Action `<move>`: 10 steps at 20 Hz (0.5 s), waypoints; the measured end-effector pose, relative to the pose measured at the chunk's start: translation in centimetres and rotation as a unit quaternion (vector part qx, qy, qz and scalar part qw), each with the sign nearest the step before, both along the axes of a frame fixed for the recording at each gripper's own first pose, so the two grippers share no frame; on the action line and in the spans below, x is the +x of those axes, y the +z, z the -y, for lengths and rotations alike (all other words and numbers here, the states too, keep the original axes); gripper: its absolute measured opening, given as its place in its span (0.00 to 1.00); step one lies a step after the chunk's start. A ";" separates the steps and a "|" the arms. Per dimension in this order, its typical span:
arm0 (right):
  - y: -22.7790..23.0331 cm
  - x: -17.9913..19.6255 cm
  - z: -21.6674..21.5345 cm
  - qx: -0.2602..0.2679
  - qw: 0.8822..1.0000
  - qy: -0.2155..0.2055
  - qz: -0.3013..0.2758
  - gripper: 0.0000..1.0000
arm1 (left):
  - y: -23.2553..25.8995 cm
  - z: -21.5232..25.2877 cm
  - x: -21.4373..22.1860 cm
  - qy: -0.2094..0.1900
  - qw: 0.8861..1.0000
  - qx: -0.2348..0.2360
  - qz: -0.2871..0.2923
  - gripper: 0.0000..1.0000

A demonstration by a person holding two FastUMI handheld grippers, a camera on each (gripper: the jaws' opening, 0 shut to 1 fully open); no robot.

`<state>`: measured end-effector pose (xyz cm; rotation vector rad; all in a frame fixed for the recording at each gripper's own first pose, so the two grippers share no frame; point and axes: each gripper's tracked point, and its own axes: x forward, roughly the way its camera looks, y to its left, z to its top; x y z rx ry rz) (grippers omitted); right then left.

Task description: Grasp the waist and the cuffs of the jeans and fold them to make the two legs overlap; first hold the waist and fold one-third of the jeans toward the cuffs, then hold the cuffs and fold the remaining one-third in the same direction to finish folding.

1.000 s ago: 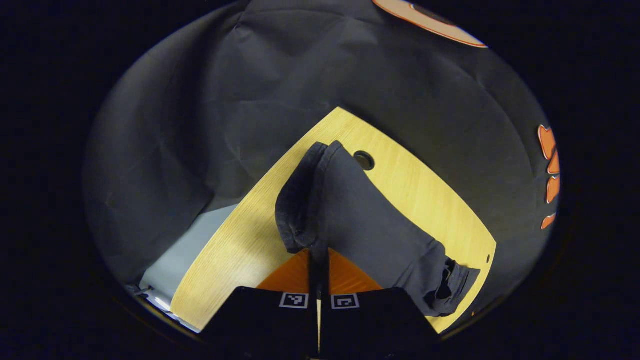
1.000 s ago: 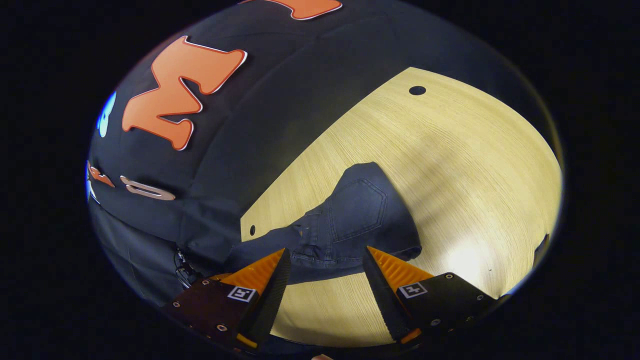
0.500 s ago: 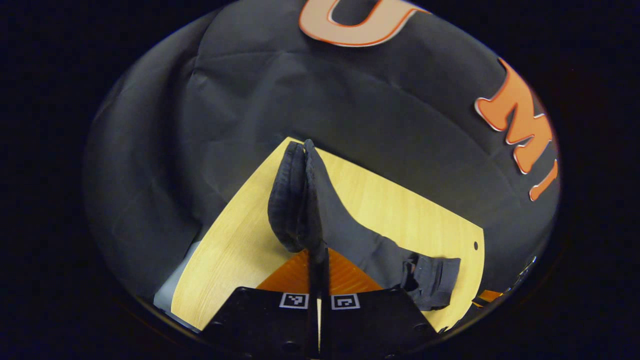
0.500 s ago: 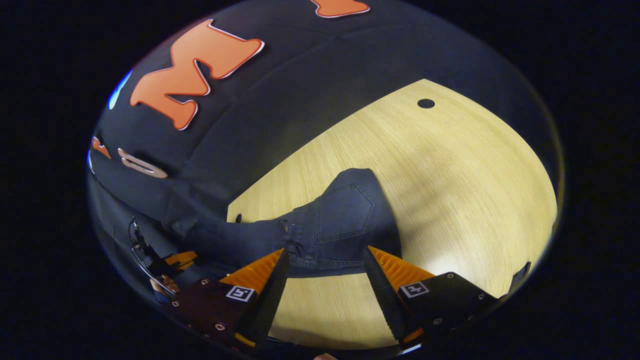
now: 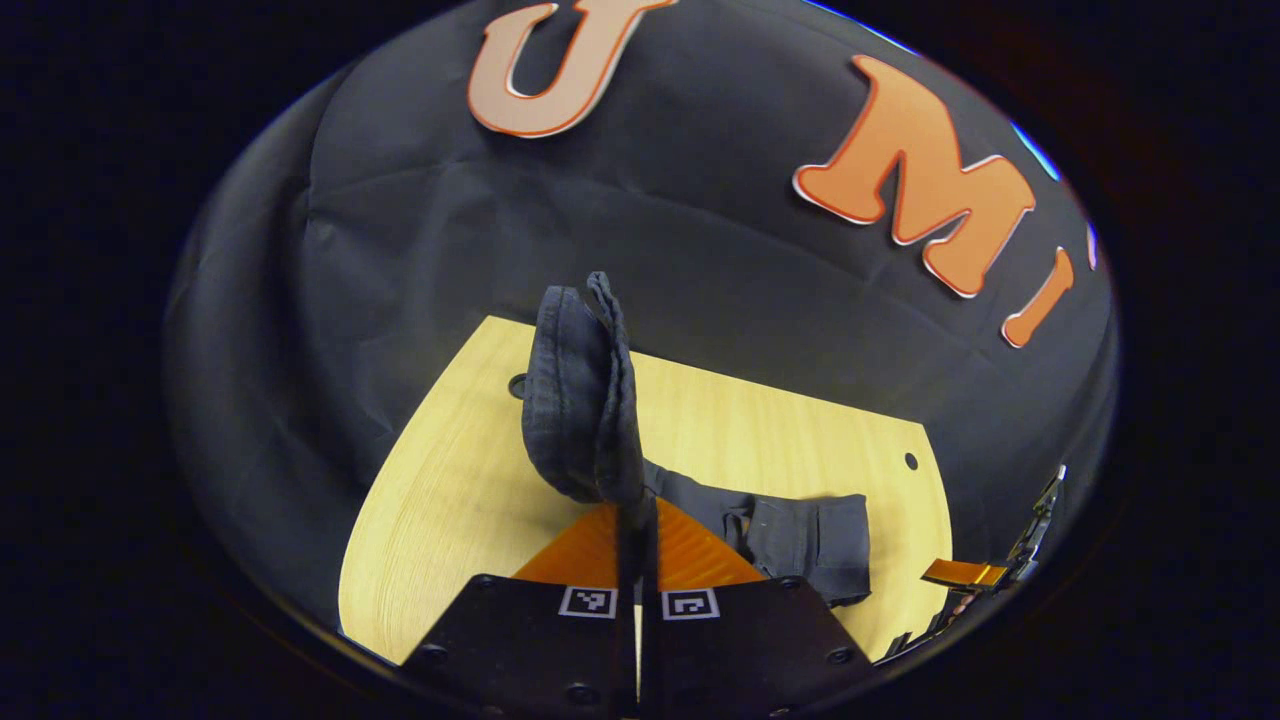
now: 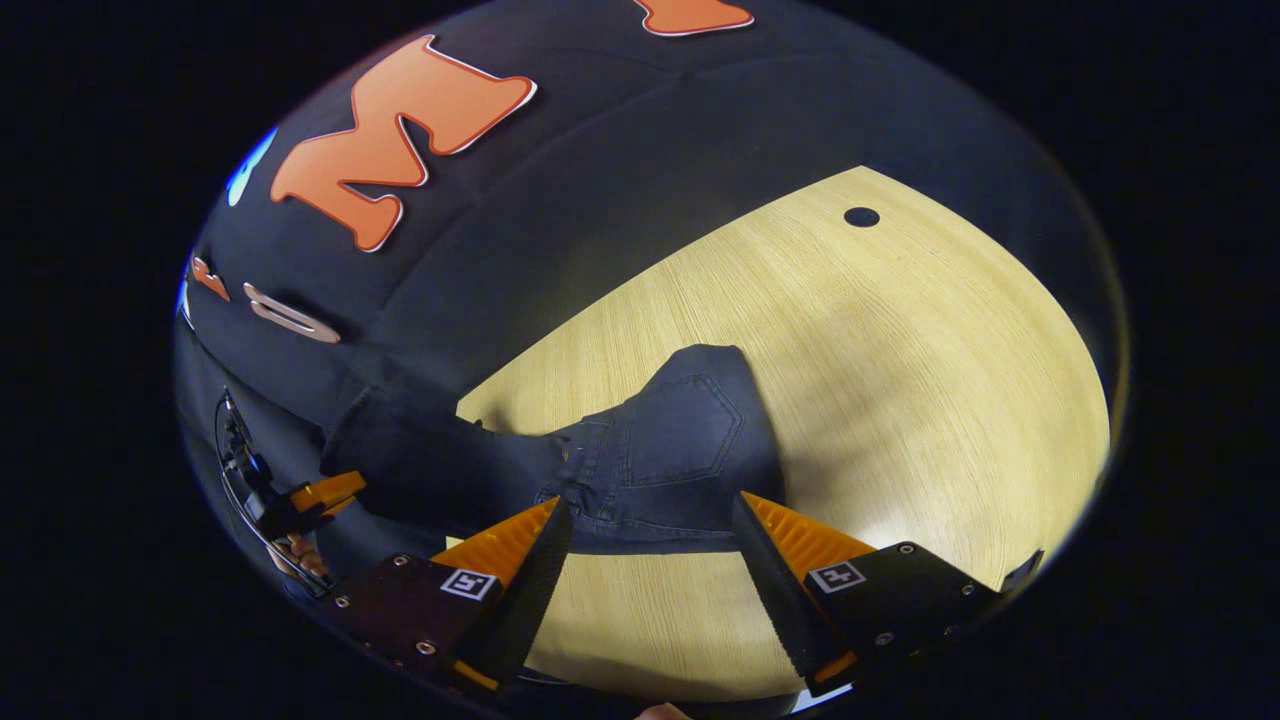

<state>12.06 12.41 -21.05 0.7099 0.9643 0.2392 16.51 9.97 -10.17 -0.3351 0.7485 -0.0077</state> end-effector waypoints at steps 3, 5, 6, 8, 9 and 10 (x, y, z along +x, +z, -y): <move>-0.1 0.2 0.6 0.003 1.000 0.001 0.003 0.98 | 1.0 2.8 0.0 -0.028 1.000 0.010 0.011 0.02; -0.1 0.3 0.9 0.005 1.000 0.001 0.004 0.98 | 1.4 4.8 -0.1 -0.044 0.999 0.008 0.012 0.02; -0.1 0.3 1.0 0.005 1.000 0.003 0.006 0.98 | 1.4 5.7 -0.2 -0.052 0.999 0.008 0.010 0.02; -0.3 0.4 1.3 0.004 1.000 0.005 0.005 0.98 | 1.4 7.8 -0.4 -0.071 0.997 0.010 0.009 0.02; -0.3 0.4 1.4 0.005 1.000 0.007 0.006 0.98 | 1.5 8.8 -0.4 -0.082 0.997 0.010 0.009 0.02; -0.5 0.4 1.6 0.003 1.000 0.006 0.005 0.98 | 1.3 9.9 -0.3 -0.086 0.996 0.011 0.008 0.02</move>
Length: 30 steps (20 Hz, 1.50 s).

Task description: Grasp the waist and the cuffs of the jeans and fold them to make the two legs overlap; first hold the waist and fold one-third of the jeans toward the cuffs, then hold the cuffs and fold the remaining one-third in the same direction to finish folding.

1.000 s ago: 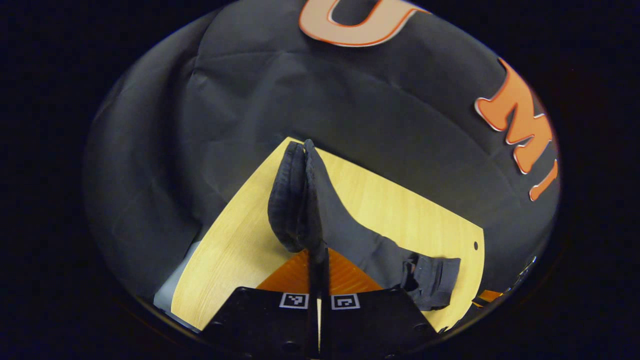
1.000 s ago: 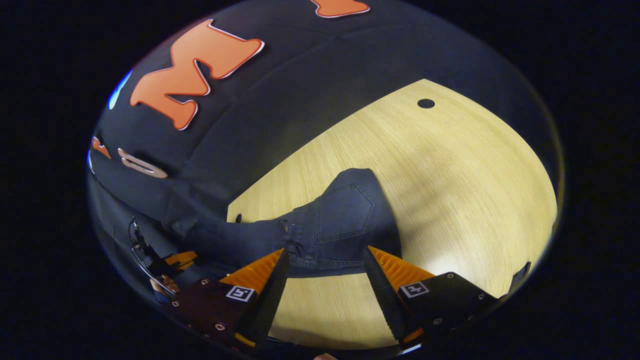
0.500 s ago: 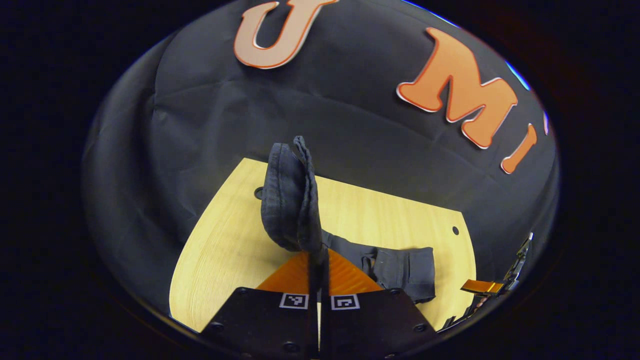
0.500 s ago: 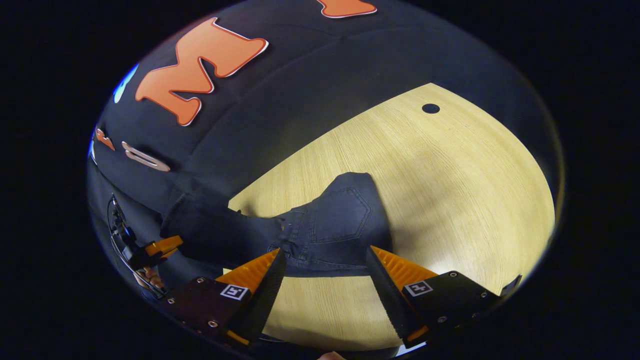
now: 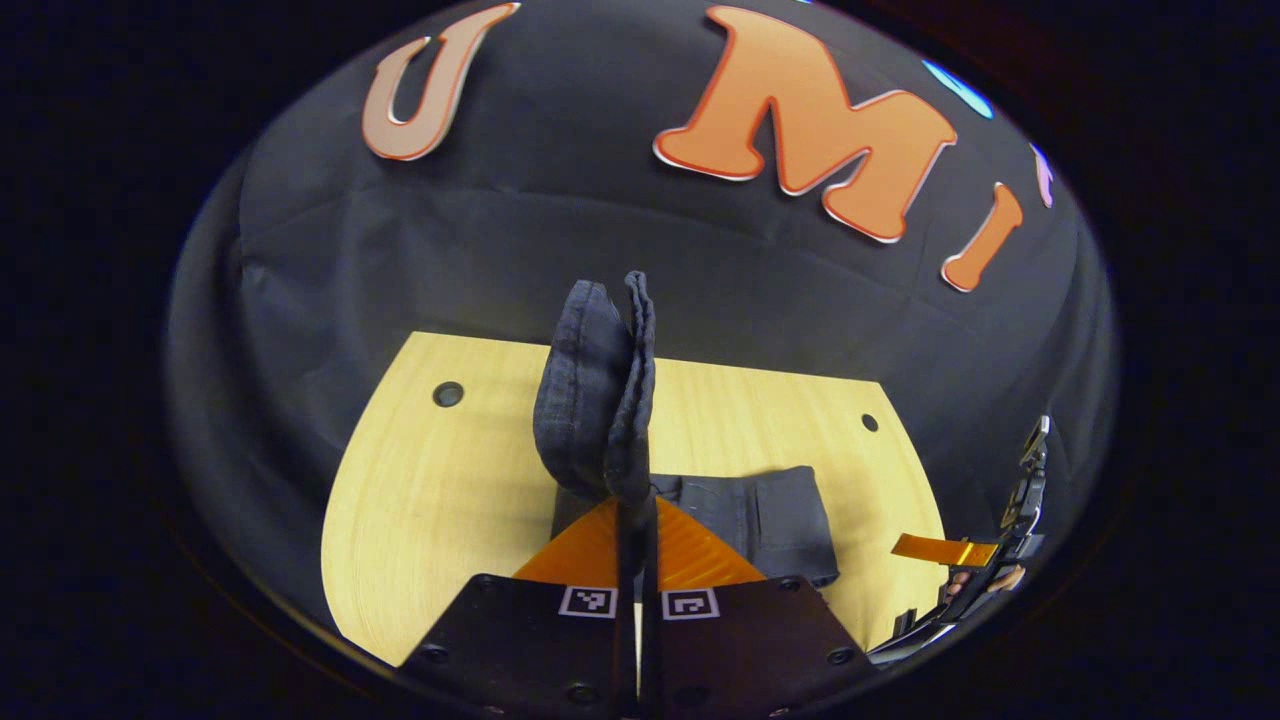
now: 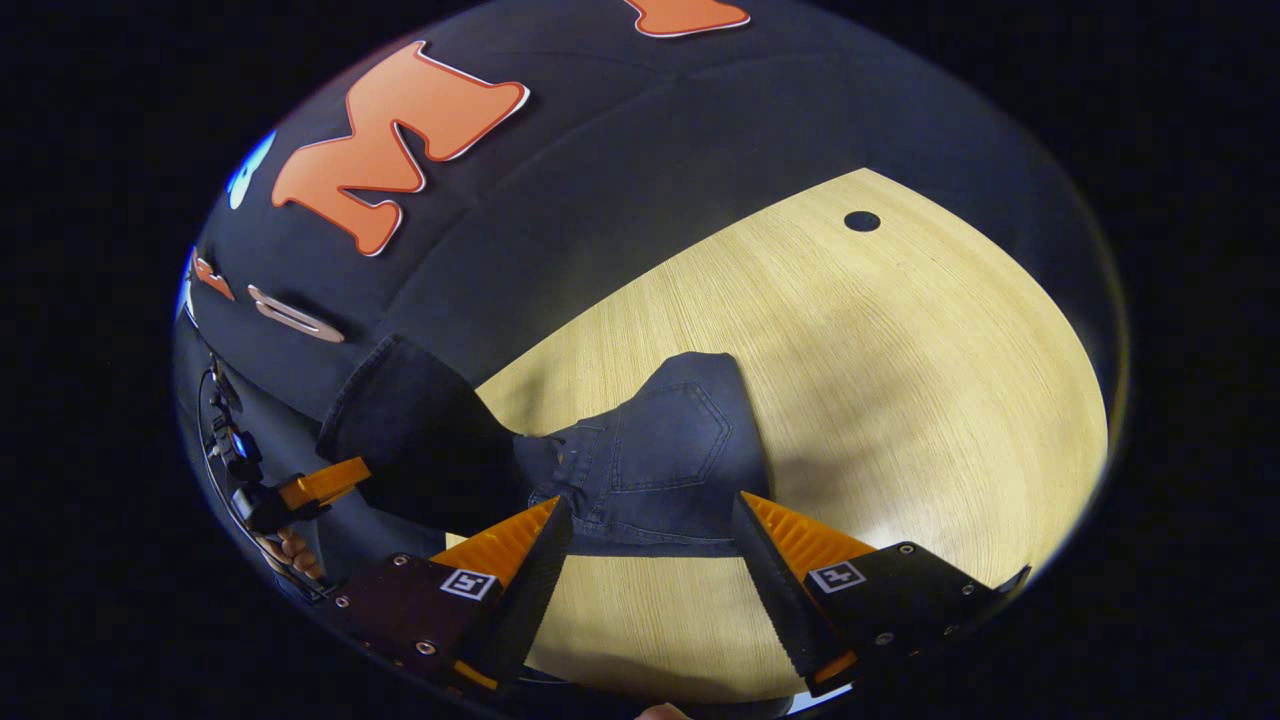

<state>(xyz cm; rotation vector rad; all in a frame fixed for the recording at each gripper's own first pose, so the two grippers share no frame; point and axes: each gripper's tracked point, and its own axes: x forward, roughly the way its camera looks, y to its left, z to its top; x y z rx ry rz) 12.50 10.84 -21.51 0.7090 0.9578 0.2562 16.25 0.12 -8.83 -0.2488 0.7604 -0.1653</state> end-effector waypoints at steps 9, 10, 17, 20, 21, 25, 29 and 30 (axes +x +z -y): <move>-0.8 0.1 1.7 -0.005 1.000 -0.004 0.003 0.98 | -1.8 9.0 -0.2 -0.077 0.997 0.017 -0.019 0.02; -1.0 0.0 1.8 -0.005 1.000 -0.004 0.003 0.98 | -2.2 10.0 -0.2 -0.084 0.996 0.020 -0.020 0.02; -2.0 -0.3 3.9 0.001 1.000 -0.017 -0.003 0.98 | -6.5 16.8 -0.6 -0.134 0.989 0.040 -0.042 0.02; -2.5 -0.7 4.5 0.003 1.000 -0.019 -0.008 0.98 | -9.4 19.2 -1.2 -0.155 0.985 0.052 -0.061 0.02; -2.7 -0.8 4.7 0.003 1.000 -0.020 -0.011 0.98 | -10.4 19.9 -1.3 -0.160 0.983 0.056 -0.066 0.02; -3.0 -1.1 5.5 0.004 1.000 -0.021 -0.013 0.98 | -13.4 21.7 -2.1 -0.172 0.979 0.078 -0.081 0.02; -3.2 -1.3 5.5 0.003 1.000 -0.017 -0.015 0.98 | -15.8 22.4 -2.8 -0.180 0.972 0.106 -0.104 0.04; -3.3 -1.3 5.5 0.002 1.000 -0.015 -0.016 0.98 | -16.2 22.6 -3.1 -0.176 0.972 0.105 -0.116 0.06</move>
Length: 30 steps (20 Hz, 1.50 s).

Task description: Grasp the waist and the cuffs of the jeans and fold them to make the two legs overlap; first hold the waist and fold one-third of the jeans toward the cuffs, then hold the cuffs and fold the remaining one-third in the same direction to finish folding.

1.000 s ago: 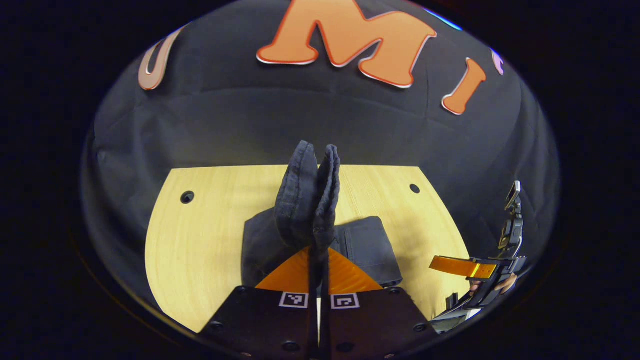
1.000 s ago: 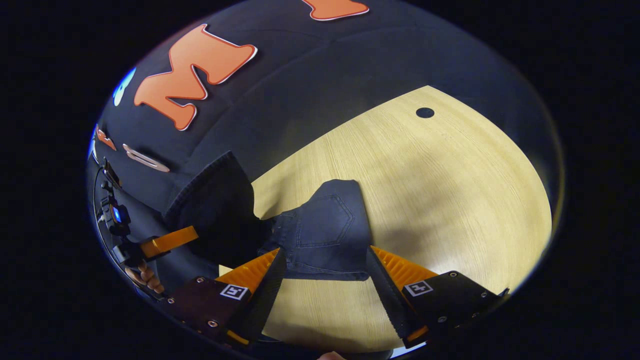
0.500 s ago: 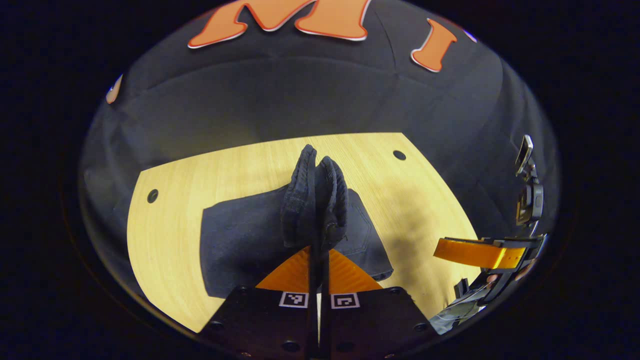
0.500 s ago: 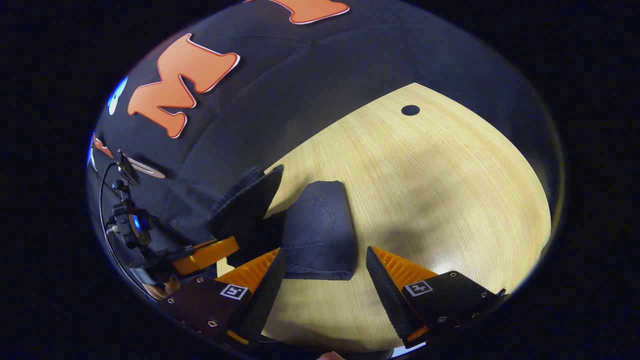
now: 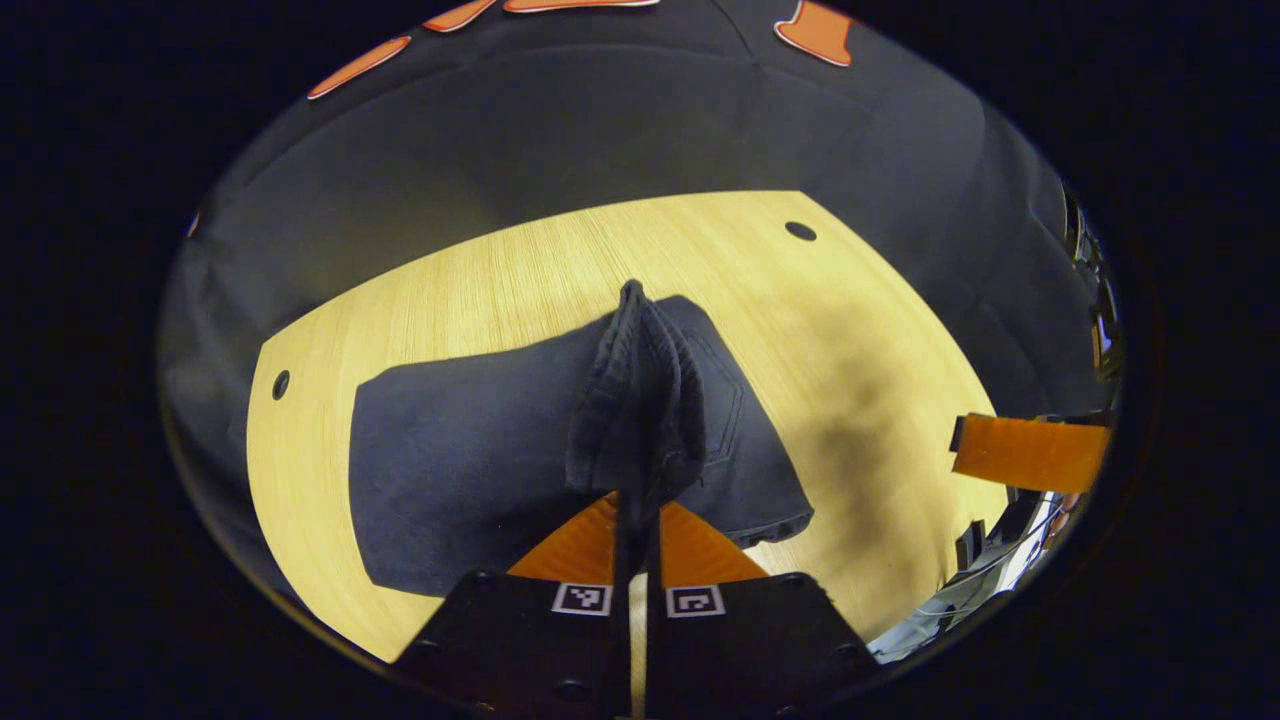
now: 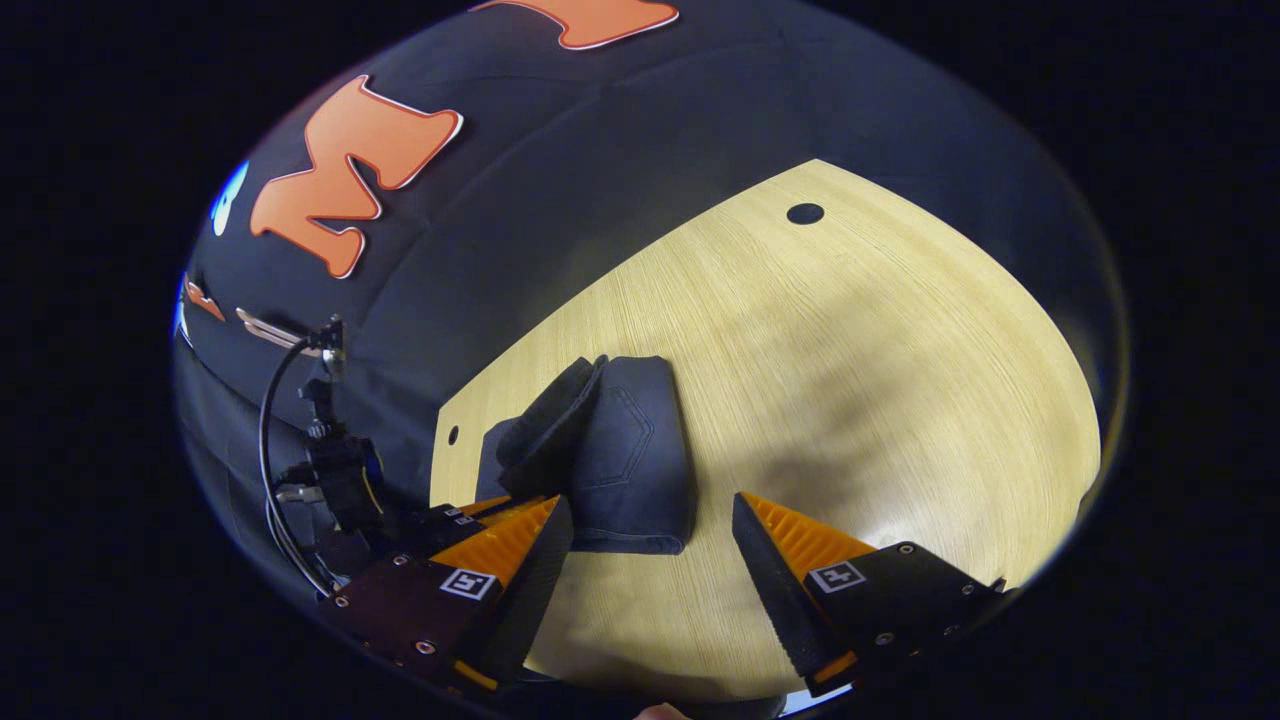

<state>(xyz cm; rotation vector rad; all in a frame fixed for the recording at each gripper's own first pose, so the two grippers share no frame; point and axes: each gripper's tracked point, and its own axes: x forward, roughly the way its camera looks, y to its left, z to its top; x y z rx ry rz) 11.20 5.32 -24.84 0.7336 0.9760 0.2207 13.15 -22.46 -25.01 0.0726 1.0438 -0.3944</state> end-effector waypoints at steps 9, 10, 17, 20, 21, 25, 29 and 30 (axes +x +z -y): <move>0.6 0.4 -1.4 0.001 1.000 0.012 0.022 0.98 | 4.0 -0.3 -1.0 0.012 0.998 -0.052 0.031 0.76; 1.0 0.6 -1.7 -0.002 0.999 0.012 0.033 0.98 | 4.9 -1.0 -1.2 0.019 0.997 -0.057 0.042 0.85; 4.4 1.0 -3.7 -0.046 0.991 0.026 0.121 0.98 | 10.1 -6.2 -1.7 0.073 0.987 -0.062 0.126 1.00; 6.6 0.3 -4.5 -0.068 0.985 0.026 0.154 0.98 | 12.2 -8.2 -2.7 0.084 0.982 -0.069 0.155 1.00; 7.3 0.0 -4.8 -0.075 0.983 0.023 0.164 0.98 | 12.9 -9.1 -3.1 0.088 0.980 -0.070 0.166 1.00; 10.5 -1.7 -6.0 -0.097 0.974 0.007 0.204 0.98 | 15.5 -13.6 -6.0 0.102 0.968 -0.077 0.214 1.00; 13.9 -3.8 -7.7 -0.119 0.959 -0.005 0.257 0.98 | 19.3 -18.0 -8.6 0.132 0.945 -0.082 0.288 1.00; 15.2 -4.5 -8.2 -0.123 0.954 -0.009 0.273 0.98 | 20.1 -18.9 -9.5 0.141 0.938 -0.084 0.306 1.00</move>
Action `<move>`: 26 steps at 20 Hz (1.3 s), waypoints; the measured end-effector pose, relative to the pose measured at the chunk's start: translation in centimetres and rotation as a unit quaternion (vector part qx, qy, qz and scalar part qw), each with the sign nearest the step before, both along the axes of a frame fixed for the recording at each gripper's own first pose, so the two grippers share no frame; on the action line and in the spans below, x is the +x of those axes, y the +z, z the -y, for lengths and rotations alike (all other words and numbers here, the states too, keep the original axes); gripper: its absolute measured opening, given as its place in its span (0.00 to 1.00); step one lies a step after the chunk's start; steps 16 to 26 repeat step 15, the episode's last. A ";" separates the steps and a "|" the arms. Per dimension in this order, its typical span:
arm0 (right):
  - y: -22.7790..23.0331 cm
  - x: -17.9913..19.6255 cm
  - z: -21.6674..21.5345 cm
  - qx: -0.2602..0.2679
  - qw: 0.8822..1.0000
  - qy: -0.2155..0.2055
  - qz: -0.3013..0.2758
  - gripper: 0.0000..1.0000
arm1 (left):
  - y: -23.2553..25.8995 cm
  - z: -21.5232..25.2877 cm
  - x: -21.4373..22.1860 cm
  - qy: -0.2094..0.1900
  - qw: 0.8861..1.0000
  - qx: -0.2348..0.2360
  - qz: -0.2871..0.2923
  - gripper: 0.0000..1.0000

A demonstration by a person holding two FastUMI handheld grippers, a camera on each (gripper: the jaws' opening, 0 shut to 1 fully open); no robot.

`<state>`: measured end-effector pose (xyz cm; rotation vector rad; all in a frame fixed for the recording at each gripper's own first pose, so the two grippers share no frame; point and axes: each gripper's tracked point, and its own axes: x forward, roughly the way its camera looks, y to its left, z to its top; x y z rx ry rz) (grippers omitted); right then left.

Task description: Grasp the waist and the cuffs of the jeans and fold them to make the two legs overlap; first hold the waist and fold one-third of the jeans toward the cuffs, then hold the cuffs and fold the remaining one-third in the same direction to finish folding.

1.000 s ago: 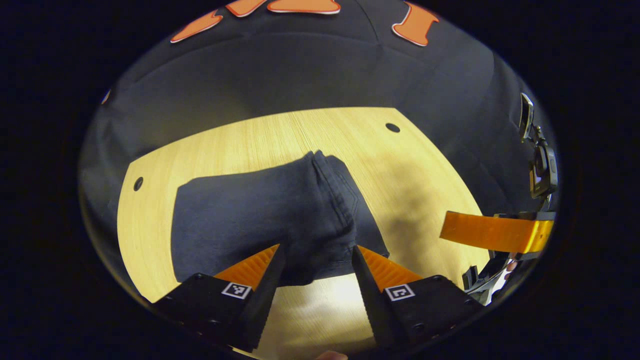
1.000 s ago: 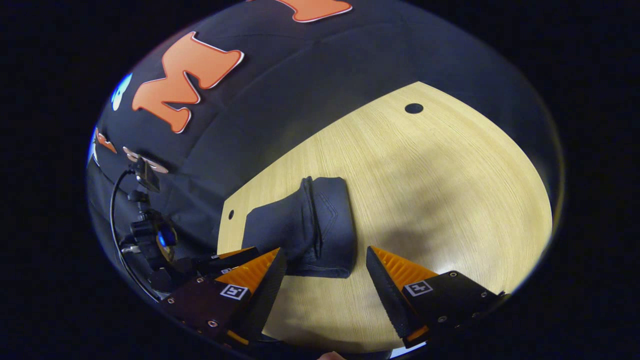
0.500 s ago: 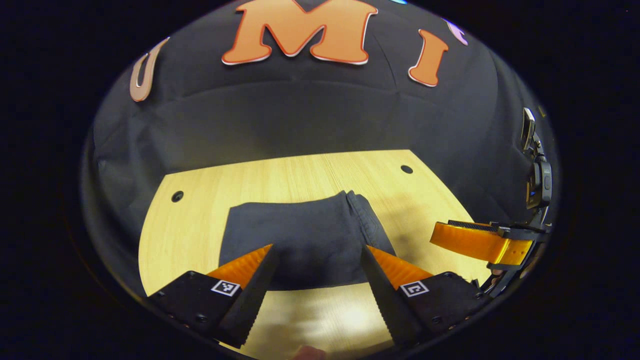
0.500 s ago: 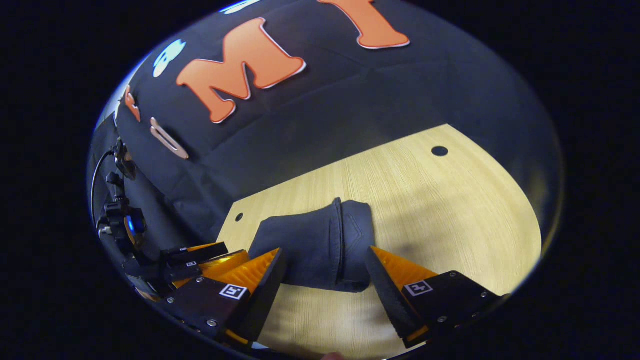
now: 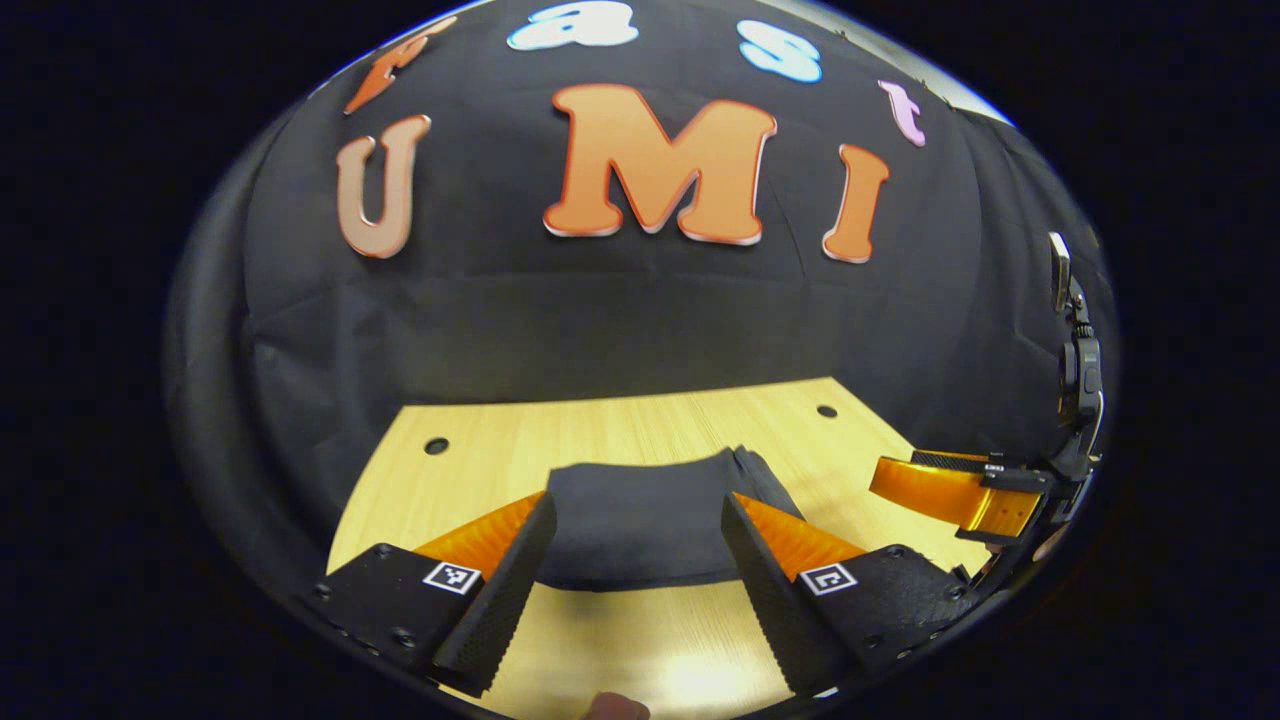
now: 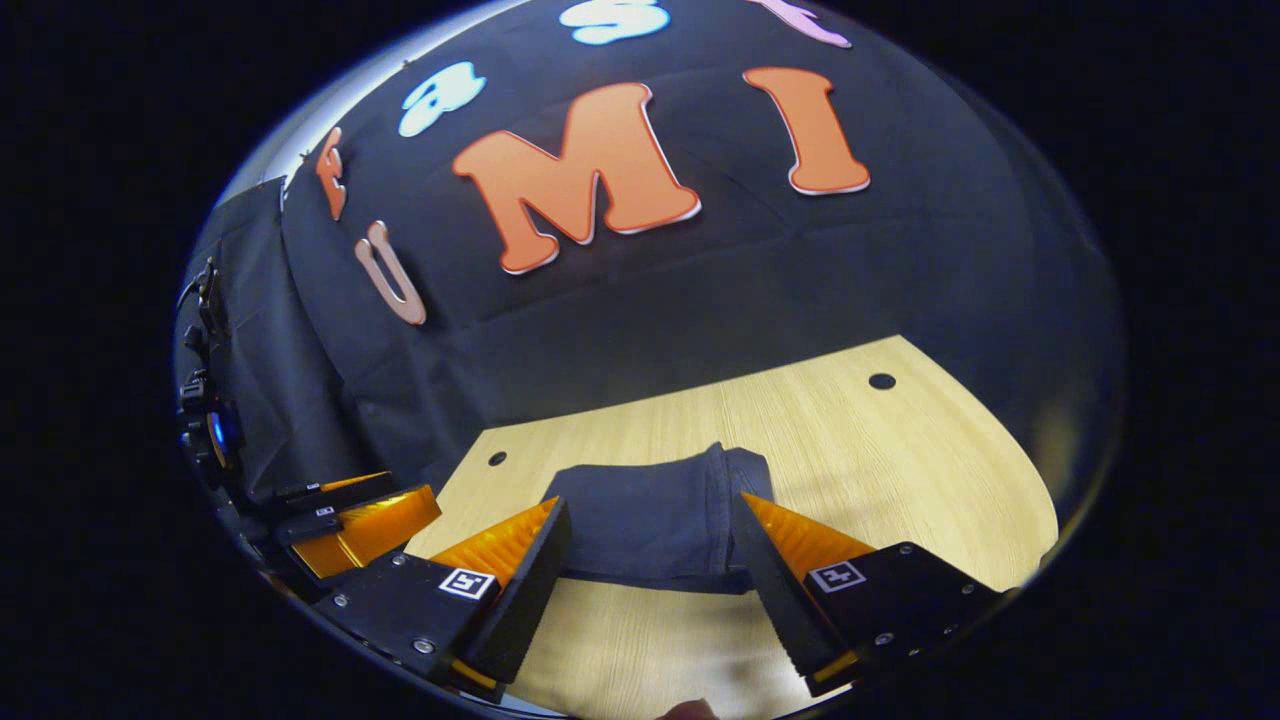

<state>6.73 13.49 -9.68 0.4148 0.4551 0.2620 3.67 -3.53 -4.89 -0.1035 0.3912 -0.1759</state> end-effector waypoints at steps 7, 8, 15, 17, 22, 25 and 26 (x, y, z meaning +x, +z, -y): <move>7.5 -5.2 -3.1 -0.037 0.988 -0.009 0.153 0.97 | 5.7 -7.0 -7.1 0.053 0.990 -0.007 0.129 0.99; 8.3 -5.9 -3.5 -0.046 0.983 -0.012 0.175 0.97 | 6.4 -7.4 -8.1 0.056 0.988 -0.007 0.144 0.99; 10.9 -9.5 -5.3 -0.107 0.959 -0.010 0.261 0.98 | 6.9 -9.2 -13.1 0.077 0.977 -0.001 0.198 0.99; 10.9 -9.5 -5.3 -0.107 0.959 -0.010 0.261 0.98 | 6.9 -9.2 -13.1 0.077 0.977 -0.001 0.198 0.99; 10.9 -9.5 -5.3 -0.107 0.959 -0.010 0.261 0.98 | 6.9 -9.2 -13.1 0.077 0.977 -0.001 0.198 0.99; 10.9 -9.5 -5.3 -0.107 0.959 -0.010 0.261 0.98 | 6.9 -9.2 -13.1 0.077 0.977 -0.001 0.198 0.99; 10.9 -9.5 -5.3 -0.107 0.959 -0.010 0.261 0.98 | 6.9 -9.2 -13.1 0.077 0.977 -0.001 0.198 0.99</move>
